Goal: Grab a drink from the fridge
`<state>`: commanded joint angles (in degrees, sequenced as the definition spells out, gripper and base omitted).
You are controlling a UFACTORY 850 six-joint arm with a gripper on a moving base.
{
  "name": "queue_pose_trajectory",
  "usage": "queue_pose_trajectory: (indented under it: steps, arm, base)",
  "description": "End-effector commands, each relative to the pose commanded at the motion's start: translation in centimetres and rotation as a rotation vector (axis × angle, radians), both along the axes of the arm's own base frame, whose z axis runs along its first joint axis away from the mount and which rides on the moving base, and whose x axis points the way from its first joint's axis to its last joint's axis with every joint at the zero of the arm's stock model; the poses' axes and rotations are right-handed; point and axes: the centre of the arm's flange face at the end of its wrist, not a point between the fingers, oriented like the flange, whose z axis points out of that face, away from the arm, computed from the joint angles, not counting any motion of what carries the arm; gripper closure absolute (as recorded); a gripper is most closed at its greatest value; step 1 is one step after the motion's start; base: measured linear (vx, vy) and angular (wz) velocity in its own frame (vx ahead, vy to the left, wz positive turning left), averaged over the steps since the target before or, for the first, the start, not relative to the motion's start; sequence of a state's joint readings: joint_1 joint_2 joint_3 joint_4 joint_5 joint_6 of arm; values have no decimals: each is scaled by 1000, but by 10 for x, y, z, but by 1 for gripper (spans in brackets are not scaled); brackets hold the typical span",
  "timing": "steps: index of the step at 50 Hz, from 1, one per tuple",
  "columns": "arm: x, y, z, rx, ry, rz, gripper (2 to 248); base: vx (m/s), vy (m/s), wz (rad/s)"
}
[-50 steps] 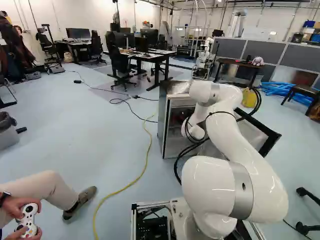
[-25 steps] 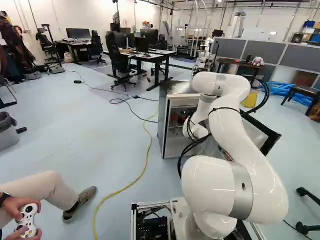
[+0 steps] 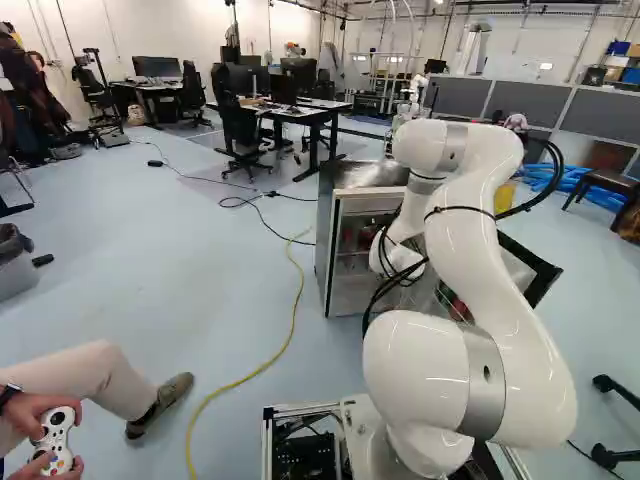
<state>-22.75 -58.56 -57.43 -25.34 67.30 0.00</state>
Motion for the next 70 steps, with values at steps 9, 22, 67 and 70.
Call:
queue_pose_trajectory:
  steps: [9,22,67,70]
  arm:
    - [-17,3,16,5,11,-7,155]
    - [-43,8,38,11,25,-18,155]
    - [-131,27,109,18,40,-62,155]
    - [-134,27,113,17,37,-64,155]
  base:
    - [0,0,0]
    - [0,0,0]
    - [0,0,0]
    - [0,0,0]
